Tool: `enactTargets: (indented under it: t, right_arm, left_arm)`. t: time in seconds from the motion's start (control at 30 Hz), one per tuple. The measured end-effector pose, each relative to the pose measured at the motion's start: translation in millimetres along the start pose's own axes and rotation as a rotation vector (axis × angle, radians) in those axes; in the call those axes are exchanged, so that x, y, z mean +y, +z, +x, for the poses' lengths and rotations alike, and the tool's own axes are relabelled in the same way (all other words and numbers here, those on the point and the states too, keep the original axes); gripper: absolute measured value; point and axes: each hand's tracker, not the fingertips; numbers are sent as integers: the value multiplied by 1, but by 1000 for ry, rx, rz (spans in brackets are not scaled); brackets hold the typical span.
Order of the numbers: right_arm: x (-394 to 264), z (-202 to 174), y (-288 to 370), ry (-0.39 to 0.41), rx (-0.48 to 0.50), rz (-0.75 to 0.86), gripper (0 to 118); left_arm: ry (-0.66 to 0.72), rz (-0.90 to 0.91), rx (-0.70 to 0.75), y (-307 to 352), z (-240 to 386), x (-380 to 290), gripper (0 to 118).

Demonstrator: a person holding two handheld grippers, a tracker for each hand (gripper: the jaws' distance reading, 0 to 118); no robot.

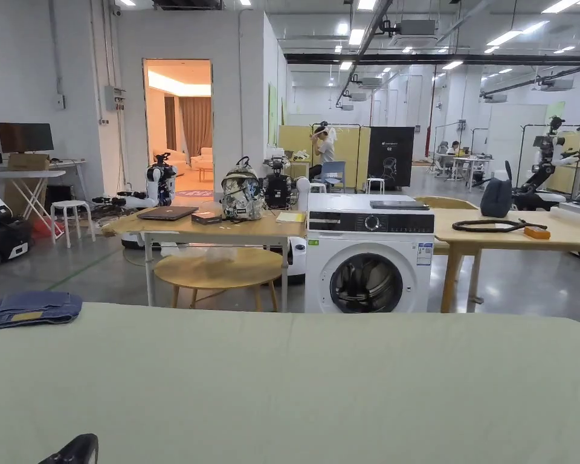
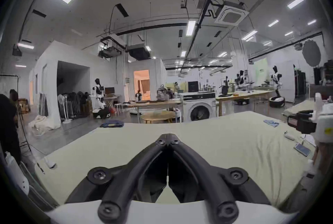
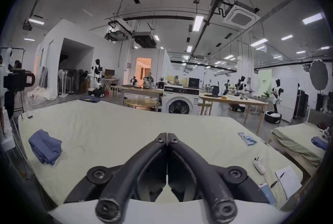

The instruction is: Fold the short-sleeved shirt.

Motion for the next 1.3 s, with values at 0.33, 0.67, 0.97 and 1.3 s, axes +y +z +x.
enactTargets:
  t: [0.33, 0.67, 0.97, 1.3]
  right_arm:
    - [3, -1, 3, 7, -32, 13, 0]
    - [3, -7, 8, 14, -49, 73, 109]
    - [5, -9, 6, 56, -43, 77, 109]
    - [8, 0, 5, -7, -41, 65, 109]
  left_arm:
    - [-71, -10, -9, -2, 17, 5, 0]
    - [-87, -20, -25, -6, 22, 3, 102]
    - [-132, 27, 1, -1, 17, 2, 102]
    - [-55, 16, 2, -2, 11, 2, 102]
